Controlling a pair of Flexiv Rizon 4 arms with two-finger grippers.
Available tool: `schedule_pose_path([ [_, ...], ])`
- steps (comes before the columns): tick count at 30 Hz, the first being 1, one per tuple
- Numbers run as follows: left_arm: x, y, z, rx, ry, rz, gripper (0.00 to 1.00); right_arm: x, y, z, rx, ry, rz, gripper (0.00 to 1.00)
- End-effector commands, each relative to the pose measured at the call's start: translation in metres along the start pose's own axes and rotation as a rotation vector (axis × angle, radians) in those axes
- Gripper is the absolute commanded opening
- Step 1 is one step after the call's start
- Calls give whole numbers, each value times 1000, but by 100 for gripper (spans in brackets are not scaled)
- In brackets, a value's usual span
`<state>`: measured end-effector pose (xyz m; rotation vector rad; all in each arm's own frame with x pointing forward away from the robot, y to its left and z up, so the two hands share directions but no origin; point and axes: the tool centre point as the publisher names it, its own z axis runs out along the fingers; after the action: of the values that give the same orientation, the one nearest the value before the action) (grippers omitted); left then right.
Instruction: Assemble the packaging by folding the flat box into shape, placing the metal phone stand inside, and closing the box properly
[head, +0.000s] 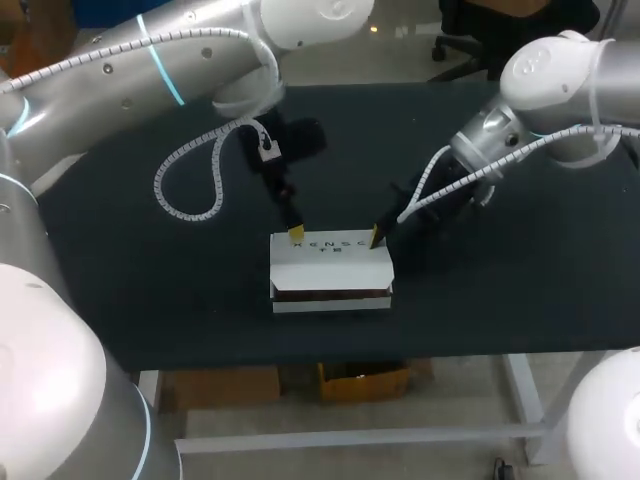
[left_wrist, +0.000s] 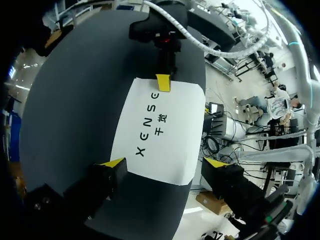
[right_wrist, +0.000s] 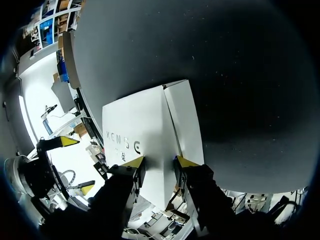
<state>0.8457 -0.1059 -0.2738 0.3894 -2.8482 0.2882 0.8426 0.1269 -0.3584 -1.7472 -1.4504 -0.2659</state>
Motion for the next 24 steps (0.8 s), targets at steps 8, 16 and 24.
schedule_pose_path([
  [8, 24, 7, 7, -75, -271, 28, 100, 1, 1, 2, 4, -3, 0, 35],
  [16, 24, 7, 7, -75, -271, 28, 100, 2, 2, 2, 4, -5, -1, 35],
  [24, 24, 7, 7, -75, -271, 28, 100, 3, 2, 4, 6, -4, -2, 35],
])
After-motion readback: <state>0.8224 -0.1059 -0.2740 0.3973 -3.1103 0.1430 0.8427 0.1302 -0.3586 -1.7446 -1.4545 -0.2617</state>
